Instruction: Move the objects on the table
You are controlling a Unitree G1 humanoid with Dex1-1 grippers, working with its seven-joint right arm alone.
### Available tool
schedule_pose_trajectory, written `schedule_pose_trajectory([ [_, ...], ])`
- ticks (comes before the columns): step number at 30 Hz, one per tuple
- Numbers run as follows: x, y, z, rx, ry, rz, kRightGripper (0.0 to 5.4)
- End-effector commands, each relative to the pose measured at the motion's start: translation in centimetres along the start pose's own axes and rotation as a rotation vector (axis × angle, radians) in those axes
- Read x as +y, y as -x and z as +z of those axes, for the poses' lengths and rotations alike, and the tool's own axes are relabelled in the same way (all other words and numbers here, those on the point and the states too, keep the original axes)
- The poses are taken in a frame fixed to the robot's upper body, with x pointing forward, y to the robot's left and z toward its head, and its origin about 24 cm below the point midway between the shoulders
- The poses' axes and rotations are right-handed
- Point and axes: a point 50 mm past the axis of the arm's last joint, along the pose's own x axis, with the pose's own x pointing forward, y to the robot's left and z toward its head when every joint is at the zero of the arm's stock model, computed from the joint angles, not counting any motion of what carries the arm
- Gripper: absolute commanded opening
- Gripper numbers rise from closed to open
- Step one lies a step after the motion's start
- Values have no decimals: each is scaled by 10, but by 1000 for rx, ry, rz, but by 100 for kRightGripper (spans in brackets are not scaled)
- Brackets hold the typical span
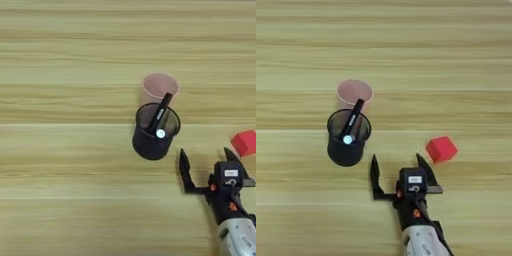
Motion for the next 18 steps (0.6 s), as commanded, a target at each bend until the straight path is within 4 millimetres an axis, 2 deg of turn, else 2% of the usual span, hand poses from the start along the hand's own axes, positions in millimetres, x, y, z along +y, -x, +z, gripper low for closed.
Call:
schedule_pose_trajectory([
  [1, 6, 1, 8, -57, 15, 31, 538],
  [18, 28, 8, 0, -11, -18, 199, 538],
])
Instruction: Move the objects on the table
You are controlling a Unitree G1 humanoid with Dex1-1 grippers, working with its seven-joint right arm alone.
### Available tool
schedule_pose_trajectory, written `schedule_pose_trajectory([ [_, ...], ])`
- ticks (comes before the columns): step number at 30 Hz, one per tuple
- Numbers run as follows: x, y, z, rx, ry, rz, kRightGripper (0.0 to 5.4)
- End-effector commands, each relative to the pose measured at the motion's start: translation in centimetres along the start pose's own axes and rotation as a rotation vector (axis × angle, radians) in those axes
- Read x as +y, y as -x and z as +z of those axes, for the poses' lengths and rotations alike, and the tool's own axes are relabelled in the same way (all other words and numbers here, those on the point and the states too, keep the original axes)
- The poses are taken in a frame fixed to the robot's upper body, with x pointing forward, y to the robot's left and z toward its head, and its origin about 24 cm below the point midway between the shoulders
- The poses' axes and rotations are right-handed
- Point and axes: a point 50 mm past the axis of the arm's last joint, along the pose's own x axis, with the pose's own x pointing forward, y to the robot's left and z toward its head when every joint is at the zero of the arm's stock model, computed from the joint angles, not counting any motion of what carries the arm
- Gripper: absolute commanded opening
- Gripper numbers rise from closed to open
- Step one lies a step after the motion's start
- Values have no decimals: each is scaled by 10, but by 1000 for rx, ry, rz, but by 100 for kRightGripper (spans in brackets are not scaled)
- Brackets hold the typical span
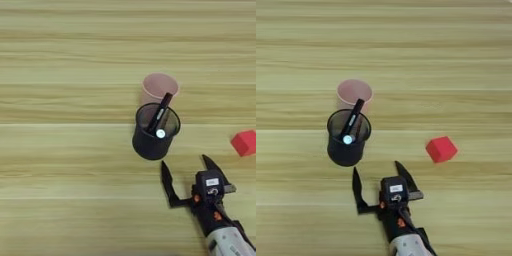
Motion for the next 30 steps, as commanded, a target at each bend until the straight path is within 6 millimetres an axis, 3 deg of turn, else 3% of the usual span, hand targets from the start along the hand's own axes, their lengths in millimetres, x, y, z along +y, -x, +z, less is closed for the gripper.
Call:
schedule_pose_trajectory([
  [1, 4, -1, 7, -38, 2, 43, 538],
  [10, 14, -4, 4, -21, -17, 120, 538],
  [30, 6, -29, 2, 10, -28, 119, 538],
])
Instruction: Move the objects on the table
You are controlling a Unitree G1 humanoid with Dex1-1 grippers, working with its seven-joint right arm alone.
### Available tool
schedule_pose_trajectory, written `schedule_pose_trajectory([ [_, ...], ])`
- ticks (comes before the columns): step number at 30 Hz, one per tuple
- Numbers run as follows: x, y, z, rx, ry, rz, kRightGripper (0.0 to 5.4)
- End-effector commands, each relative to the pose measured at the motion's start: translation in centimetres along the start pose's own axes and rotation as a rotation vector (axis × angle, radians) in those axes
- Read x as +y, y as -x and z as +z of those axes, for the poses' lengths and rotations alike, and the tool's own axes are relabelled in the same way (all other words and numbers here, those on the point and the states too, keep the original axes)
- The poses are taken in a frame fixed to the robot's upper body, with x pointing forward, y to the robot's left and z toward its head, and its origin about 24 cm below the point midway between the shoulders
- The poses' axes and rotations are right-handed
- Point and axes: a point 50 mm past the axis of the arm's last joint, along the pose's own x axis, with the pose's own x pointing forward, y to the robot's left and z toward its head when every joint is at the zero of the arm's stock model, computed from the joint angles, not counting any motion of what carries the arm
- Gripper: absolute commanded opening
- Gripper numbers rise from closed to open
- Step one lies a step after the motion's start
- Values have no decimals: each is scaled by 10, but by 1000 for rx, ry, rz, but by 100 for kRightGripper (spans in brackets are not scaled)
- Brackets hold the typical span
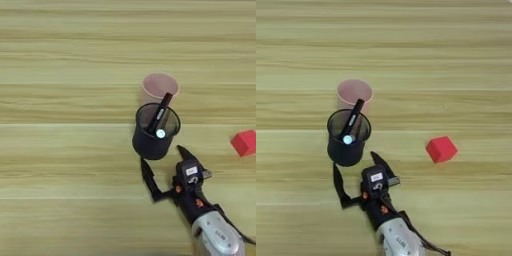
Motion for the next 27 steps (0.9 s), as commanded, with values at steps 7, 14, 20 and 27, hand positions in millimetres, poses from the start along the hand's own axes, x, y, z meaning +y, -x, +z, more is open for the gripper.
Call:
schedule_pose_trajectory([
  [7, -4, -7, 0, 11, -5, 6, 538],
  [14, -1, -11, -4, 27, -4, 33, 538],
  [20, 1, -15, -2, 22, 3, 49, 538],
  [27, 3, -21, 5, 12, 20, 72, 538],
])
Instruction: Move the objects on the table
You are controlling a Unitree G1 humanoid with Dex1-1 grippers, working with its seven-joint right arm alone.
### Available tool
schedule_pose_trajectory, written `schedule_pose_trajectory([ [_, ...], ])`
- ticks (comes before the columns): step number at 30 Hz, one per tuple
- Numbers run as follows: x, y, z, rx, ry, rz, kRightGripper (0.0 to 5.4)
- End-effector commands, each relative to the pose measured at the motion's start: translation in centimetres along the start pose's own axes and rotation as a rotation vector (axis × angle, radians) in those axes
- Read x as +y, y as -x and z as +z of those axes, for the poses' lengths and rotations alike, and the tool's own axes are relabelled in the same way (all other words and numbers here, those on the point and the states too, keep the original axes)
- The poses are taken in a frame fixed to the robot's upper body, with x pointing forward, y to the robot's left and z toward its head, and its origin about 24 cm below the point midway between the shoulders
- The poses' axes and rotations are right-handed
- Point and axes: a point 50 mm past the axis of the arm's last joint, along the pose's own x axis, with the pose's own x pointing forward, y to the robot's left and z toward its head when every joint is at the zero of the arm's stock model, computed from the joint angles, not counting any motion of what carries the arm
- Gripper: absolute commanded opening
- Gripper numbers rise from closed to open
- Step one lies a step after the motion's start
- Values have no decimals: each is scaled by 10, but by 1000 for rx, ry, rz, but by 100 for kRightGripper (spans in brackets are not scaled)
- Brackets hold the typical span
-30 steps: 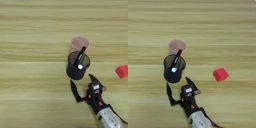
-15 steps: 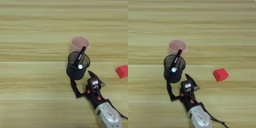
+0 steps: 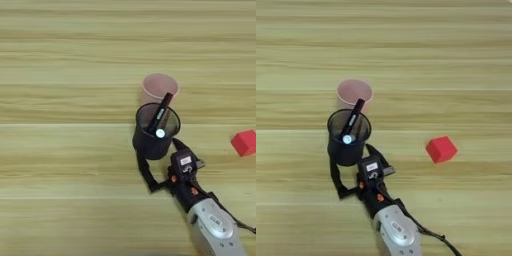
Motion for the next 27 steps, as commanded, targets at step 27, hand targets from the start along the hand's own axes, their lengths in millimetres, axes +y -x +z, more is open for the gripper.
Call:
schedule_pose_trajectory([
  [27, -6, -30, 6, 2, 11, -5, 538],
])
